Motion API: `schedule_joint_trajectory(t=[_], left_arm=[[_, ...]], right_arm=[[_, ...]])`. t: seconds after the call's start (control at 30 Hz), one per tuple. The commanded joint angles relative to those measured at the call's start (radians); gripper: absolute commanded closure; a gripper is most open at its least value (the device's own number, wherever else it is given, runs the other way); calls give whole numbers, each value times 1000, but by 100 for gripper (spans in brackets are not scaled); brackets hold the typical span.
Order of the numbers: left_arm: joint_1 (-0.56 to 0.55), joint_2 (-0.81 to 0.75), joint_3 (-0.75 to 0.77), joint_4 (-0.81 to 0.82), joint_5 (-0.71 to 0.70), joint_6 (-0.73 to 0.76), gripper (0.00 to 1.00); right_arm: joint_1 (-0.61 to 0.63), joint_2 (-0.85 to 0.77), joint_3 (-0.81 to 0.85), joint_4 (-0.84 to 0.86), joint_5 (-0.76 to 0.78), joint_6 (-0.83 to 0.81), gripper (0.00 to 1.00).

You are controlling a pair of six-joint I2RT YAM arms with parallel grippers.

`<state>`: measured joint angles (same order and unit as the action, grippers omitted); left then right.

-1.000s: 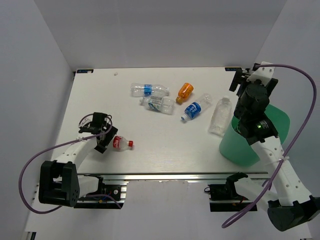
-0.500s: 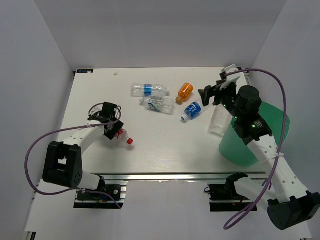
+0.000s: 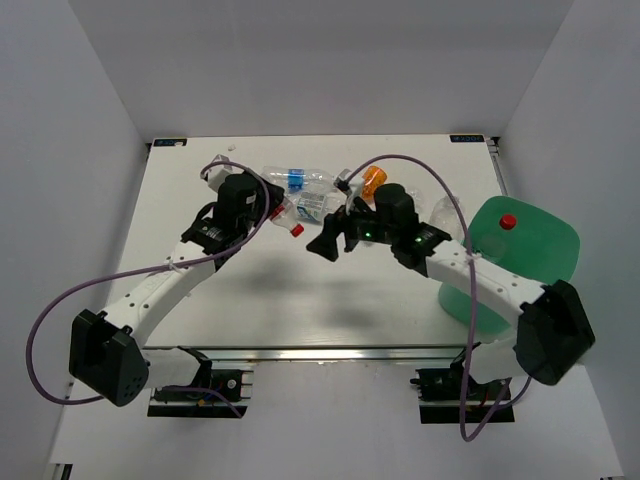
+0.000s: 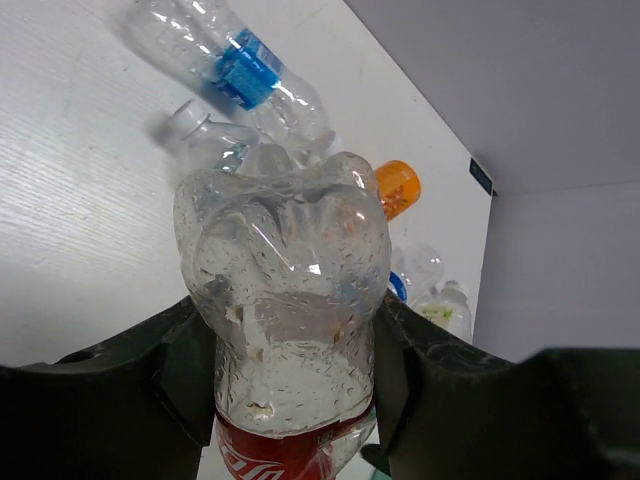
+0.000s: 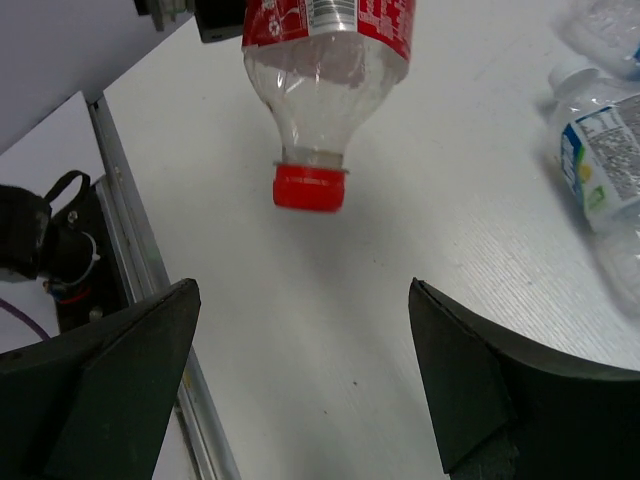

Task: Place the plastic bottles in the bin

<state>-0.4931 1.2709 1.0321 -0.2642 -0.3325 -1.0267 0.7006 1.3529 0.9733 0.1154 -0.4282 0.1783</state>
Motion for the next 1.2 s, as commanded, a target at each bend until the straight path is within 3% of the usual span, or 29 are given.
schedule_joint_trajectory(t=[0.0, 0.3, 0.43, 0.47, 0.53, 0.57, 0.6, 0.63, 0.67, 0.77, 0.83, 0.9, 1.17], left_arm=[[-41, -25, 16, 78, -65, -18, 68], [-111, -34, 2, 131, -39, -30, 68], [-122, -36, -7, 140, -42, -24, 68], [-122, -36, -6, 140, -45, -21, 67], [-122, -33, -1, 128, -49, -12, 57], [-122, -33, -1, 129, -48, -7, 49], [-122, -34, -1, 135, -43, -1, 27], [-122, -36, 3, 135, -43, 17, 14], [-122, -38, 8, 129, -51, 25, 3], [-121, -45, 60, 41, -108, 83, 2], [-117, -39, 141, -64, -277, 88, 2], [-72, -42, 180, -164, -336, 88, 2], [117, -97, 106, -119, -250, 131, 2]], right_arm=[[59, 72, 85, 125, 98, 114, 11], [128, 247, 200, 152, 259, 76, 13], [128, 236, 180, 182, 249, 79, 47], [129, 221, 165, 197, 238, 76, 68], [129, 163, 116, 230, 227, 58, 87], [129, 143, 105, 230, 242, 56, 90], [129, 111, 91, 222, 256, 55, 92], [129, 95, 88, 192, 267, 52, 96], [128, 62, 82, 179, 301, 52, 98], [114, -16, 38, 130, 408, 40, 100], [83, -64, -13, 112, 471, 41, 100], [35, -144, -41, 57, 538, 58, 100], [-180, -562, -91, -258, 906, 87, 98]])
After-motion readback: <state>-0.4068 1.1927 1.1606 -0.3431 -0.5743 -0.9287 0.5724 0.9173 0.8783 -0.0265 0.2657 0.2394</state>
